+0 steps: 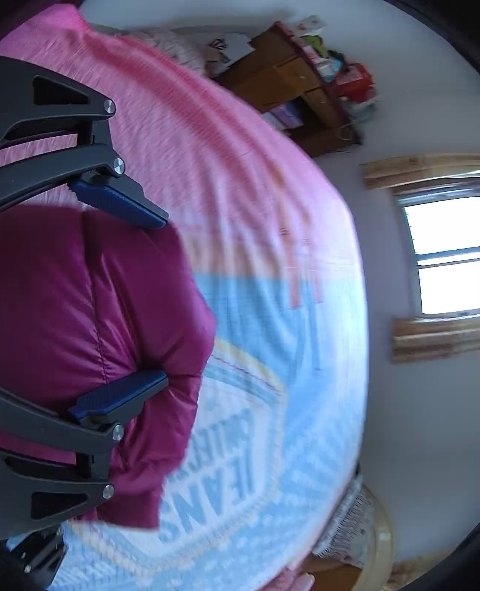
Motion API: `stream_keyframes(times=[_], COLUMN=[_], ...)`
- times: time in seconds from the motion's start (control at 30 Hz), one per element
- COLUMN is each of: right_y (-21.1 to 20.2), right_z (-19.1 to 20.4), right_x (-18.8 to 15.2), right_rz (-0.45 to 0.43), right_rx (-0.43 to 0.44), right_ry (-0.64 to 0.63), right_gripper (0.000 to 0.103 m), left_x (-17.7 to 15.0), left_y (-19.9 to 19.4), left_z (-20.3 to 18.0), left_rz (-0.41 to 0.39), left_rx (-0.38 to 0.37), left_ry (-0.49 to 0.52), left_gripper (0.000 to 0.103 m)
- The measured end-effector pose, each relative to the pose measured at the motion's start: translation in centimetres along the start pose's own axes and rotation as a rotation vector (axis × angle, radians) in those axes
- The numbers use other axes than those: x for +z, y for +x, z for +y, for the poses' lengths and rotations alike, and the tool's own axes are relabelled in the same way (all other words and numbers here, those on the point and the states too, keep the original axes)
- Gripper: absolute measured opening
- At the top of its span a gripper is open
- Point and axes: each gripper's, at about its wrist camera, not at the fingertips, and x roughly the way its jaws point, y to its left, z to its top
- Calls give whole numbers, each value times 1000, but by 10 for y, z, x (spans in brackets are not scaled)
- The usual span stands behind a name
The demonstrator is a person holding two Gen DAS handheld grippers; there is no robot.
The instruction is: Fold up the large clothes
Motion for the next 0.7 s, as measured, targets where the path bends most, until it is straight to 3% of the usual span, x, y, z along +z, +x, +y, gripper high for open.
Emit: stream_keyframes(times=[0.13,0.37,0.5,0.6,0.7], right_y=[0,-8,-48,-49,-36], right_z=[-14,-18,-12,5,14], right_x=[0,2,2,-1,-8], right_rz=[3,-32,-152,-92,-37], right_rx=[84,102,8,10,-52], right_ry=[79,119,94,20,-37], right_gripper=[16,16,19,19,19], left_x=[-13,-15,-14,-15,-16], left_y=[11,23,24,21,17], left_z=[4,-13,-12,-18,-23], left_rz=[-15,-19,-23,-39,-56], left_rx=[54,165,179,235,273], left_ry=[-16,49,49,75,109], left_gripper=[89,93,93,94,94])
